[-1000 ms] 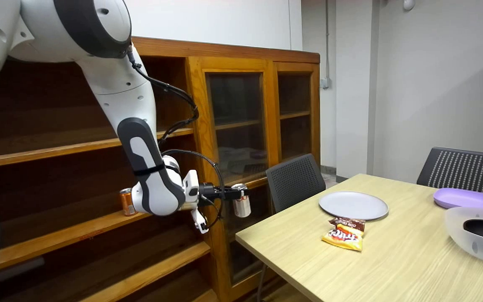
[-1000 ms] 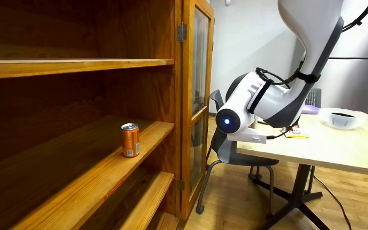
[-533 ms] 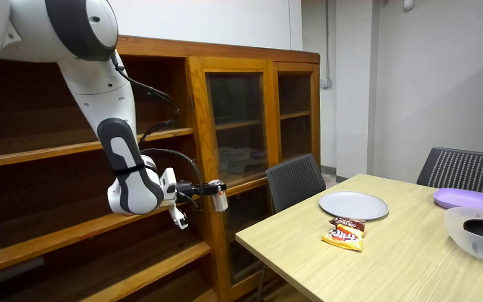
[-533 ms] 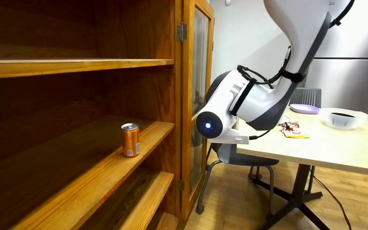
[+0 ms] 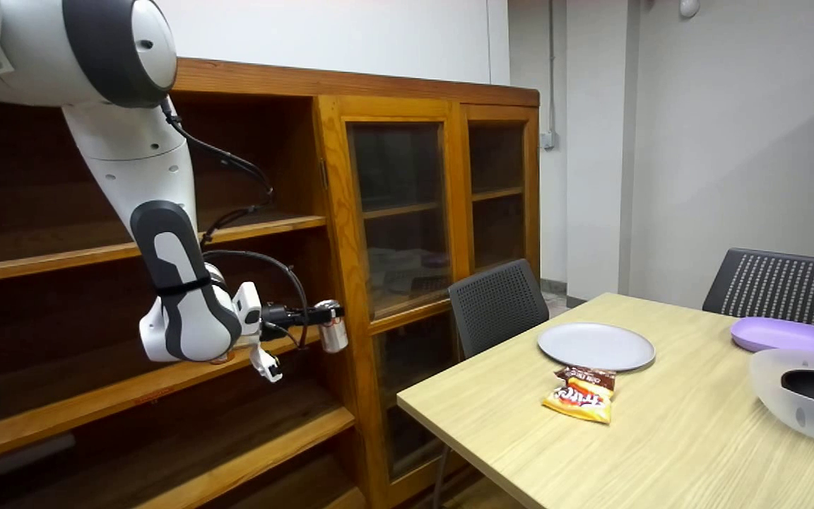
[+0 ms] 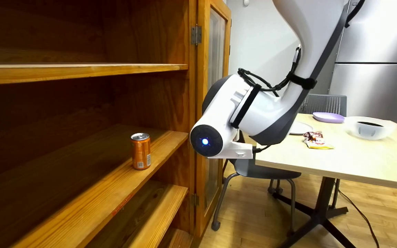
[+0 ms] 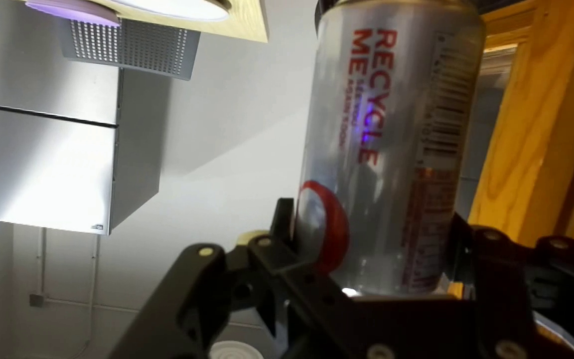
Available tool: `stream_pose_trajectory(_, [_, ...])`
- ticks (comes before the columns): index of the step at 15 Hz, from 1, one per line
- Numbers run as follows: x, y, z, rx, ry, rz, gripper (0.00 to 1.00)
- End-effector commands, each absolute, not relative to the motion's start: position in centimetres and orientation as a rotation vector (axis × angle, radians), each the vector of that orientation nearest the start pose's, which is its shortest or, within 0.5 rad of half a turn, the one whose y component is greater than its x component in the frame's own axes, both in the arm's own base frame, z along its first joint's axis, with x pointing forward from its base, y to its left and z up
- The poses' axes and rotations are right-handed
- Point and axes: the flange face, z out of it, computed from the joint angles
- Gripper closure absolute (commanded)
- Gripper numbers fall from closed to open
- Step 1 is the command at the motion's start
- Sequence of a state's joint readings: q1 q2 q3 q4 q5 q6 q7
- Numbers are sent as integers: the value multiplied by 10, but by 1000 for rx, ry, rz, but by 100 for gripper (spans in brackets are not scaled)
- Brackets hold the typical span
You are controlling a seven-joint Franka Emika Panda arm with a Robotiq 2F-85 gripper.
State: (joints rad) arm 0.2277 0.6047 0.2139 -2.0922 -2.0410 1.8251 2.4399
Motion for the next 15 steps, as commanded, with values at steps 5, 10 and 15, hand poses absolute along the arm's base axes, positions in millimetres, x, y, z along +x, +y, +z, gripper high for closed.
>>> stream_pose_trajectory(5, [538,214,166,1986,-209,1716,60])
stream_pose_trajectory(10, [530,222,163,2003,-45,1806,60])
stream_pose_trajectory(15, [521,227,157,2008,110,1876,60])
